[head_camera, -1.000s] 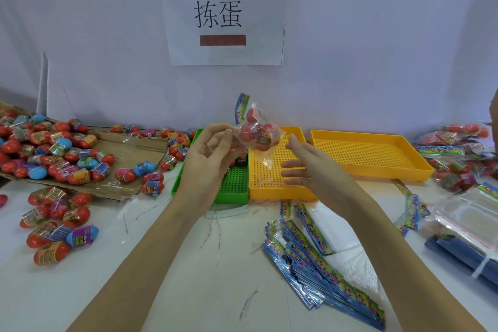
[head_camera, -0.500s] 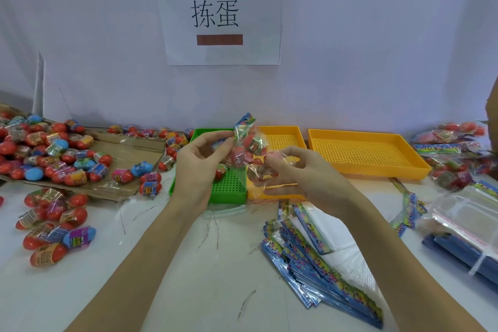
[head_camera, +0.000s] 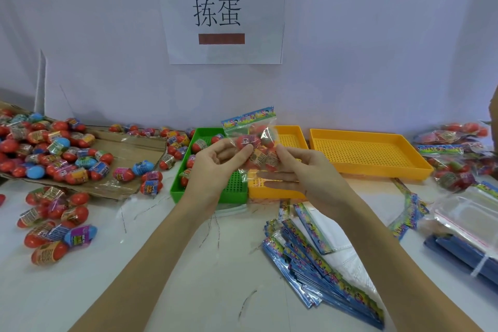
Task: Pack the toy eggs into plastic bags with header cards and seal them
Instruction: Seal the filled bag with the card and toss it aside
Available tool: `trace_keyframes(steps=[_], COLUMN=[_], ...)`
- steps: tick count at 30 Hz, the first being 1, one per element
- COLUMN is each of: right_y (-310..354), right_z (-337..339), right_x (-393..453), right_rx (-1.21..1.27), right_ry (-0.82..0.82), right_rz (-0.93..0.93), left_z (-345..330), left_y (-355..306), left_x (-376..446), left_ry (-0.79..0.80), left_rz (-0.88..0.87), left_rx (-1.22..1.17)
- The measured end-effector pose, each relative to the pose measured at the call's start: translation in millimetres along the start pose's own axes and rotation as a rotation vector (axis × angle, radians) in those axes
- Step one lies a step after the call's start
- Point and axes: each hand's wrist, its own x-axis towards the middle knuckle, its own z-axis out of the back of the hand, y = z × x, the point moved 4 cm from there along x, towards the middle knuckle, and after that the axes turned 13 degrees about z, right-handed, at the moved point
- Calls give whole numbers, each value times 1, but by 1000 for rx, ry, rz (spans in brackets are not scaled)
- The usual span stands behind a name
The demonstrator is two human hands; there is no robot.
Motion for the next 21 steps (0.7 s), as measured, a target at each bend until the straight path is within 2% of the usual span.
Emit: trace_keyframes(steps=[2, 5, 8, 13, 16, 19, 21], right_y=[0, -2, -6, -7, 1, 6, 5], right_z=[1, -2, -7, -7, -3, 0, 3], right_x=[-1, -2, -3, -2, 1, 0, -1], right_rx=[92, 333, 415, 358, 302, 289, 67], right_ry=[-43, -67, -97, -122, -161, -132, -120], right_rz=[-6, -124, -186, -179, -94, -145, -153], left_z=[3, 5, 3, -1, 1, 0, -3], left_y=[-3, -6, -5, -3, -9, -12, -11], left_x=[0, 1, -1, -4, -5, -7, -9], left_ry=[8, -27, -48, -137, -28, 94, 113], left_rz=[-11, -13, 14, 0, -33, -41, -63], left_rx=[-38, -78, -115, -49, 105, 266, 337])
